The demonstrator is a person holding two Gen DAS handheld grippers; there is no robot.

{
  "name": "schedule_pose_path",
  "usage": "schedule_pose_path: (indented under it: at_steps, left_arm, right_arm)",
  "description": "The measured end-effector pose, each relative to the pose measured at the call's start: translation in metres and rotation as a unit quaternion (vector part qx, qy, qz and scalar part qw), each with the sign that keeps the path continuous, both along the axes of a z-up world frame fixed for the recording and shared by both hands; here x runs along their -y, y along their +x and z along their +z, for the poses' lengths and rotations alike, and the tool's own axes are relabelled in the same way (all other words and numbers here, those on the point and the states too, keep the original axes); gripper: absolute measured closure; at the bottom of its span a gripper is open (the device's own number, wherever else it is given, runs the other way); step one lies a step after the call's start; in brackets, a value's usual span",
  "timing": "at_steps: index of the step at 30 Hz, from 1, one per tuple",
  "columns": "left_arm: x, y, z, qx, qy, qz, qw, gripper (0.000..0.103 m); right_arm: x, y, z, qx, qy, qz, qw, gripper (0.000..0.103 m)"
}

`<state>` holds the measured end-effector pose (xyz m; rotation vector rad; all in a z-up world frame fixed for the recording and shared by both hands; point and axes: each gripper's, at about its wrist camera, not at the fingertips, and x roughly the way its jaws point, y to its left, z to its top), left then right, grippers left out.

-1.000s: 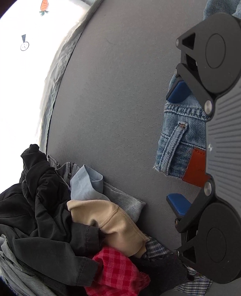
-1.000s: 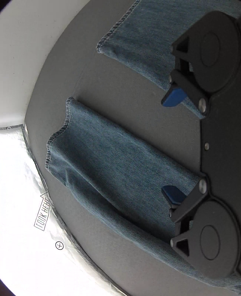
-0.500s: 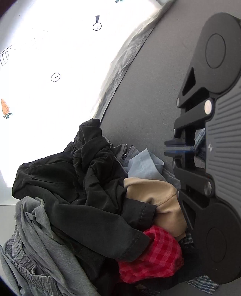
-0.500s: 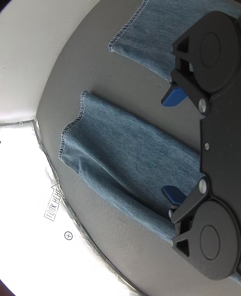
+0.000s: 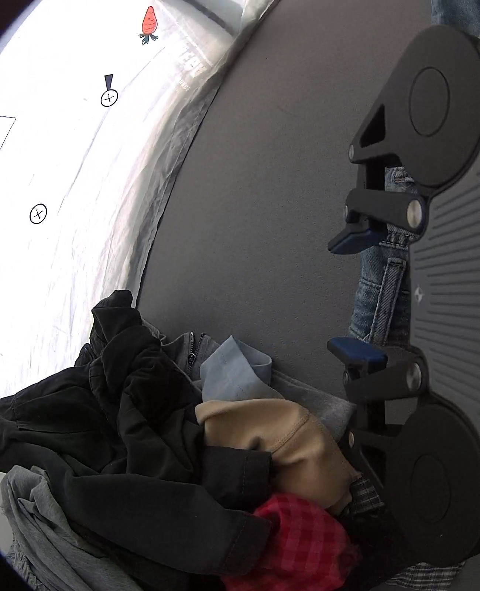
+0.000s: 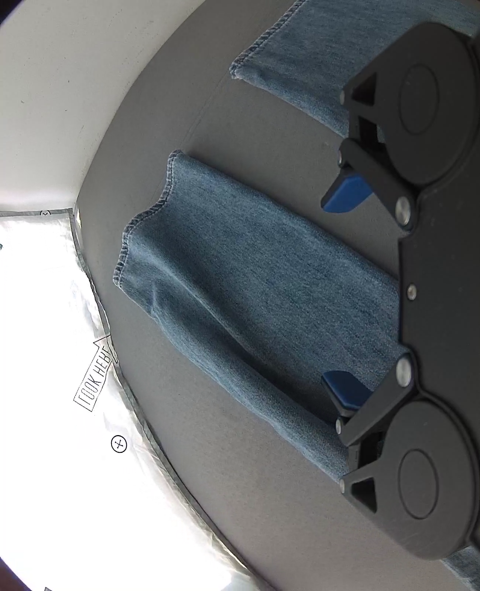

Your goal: Fold clothes

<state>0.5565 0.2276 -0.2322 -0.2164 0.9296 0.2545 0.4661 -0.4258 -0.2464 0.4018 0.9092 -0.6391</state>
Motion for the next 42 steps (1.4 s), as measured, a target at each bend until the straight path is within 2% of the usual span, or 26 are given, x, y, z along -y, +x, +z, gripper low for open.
schedule_pose_path:
  at_steps: [1,2,4,12,15,21,23,26,28,29,30,31,32,33,36,38,40,42]
  left_arm:
    - [0.001,-0.005,-0.003,-0.001,0.001,0.002,1.0,0.024]
    - [0.002,-0.009,-0.005,-0.003,0.002,0.004,1.0,0.02]
    - [0.001,-0.017,-0.009,-0.008,0.001,0.009,0.9999,0.019]
    - [-0.021,-0.025,-0.025,-0.013,-0.074,0.017,0.9971,0.009]
    - [-0.029,-0.019,-0.033,-0.017,-0.115,0.009,0.9932,0.007]
    - [-0.03,-0.006,-0.039,-0.021,-0.162,-0.004,0.9866,0.007]
    - [-0.023,-0.005,-0.04,-0.022,-0.157,-0.007,0.9873,0.004]
    - [-0.013,-0.006,-0.041,-0.02,-0.131,-0.016,0.991,0.006]
    - [-0.009,-0.008,-0.04,-0.016,-0.123,-0.01,0.9922,0.011]
    - [-0.008,-0.009,-0.039,-0.014,-0.12,-0.007,0.9927,0.021]
    - [-0.006,-0.01,-0.038,-0.014,-0.114,-0.006,0.9934,0.041]
    - [-0.002,-0.011,-0.037,-0.013,-0.11,0.003,0.9938,0.054]
    - [0.001,-0.012,-0.036,-0.012,-0.106,0.011,0.9942,0.059]
    - [0.007,-0.01,-0.031,-0.01,-0.087,0.018,0.996,0.068]
    - [0.025,-0.005,-0.017,-0.002,-0.029,0.038,0.9988,0.079]
    - [0.031,0.001,-0.004,0.008,0.003,0.058,0.9983,0.081]
    - [0.02,0.012,0.006,0.014,-0.015,0.099,0.9948,0.083]
    - [0.001,0.023,0.01,0.017,-0.055,0.136,0.9891,0.083]
  right_arm:
    - [-0.001,0.001,0.0,-0.001,-0.001,0.003,1.0,0.01]
    - [-0.001,0.002,0.0,-0.001,-0.001,0.005,1.0,0.009]
    - [0.0,0.005,0.0,0.0,0.002,0.007,1.0,0.009]
    - [-0.011,0.01,-0.004,-0.003,0.018,0.03,0.999,0.006]
    - [-0.014,0.006,-0.006,-0.005,0.019,0.031,0.999,0.006]
    - [-0.015,0.002,-0.012,-0.021,0.012,0.024,0.999,0.005]
    - [-0.015,0.001,-0.013,-0.028,0.009,0.023,0.999,0.005]
    - [-0.014,-0.001,-0.017,-0.039,0.009,0.021,0.999,0.005]
    - [-0.015,-0.003,-0.021,-0.046,0.011,0.021,0.999,0.005]
    - [-0.015,-0.003,-0.022,-0.049,0.011,0.022,0.999,0.005]
    - [-0.015,-0.003,-0.023,-0.051,0.012,0.024,0.998,0.005]
    - [-0.016,-0.003,-0.024,-0.054,0.011,0.025,0.998,0.005]
    - [-0.015,-0.003,-0.025,-0.056,0.011,0.025,0.998,0.005]
    - [-0.015,-0.003,-0.026,-0.057,0.012,0.026,0.998,0.005]
    - [-0.014,-0.002,-0.025,-0.056,0.012,0.027,0.998,0.005]
    - [-0.013,-0.003,-0.023,-0.054,0.007,0.029,0.998,0.005]
    - [-0.011,-0.004,-0.02,-0.053,0.0,0.029,0.998,0.005]
    - [-0.007,-0.005,-0.016,-0.049,-0.004,0.026,0.998,0.005]
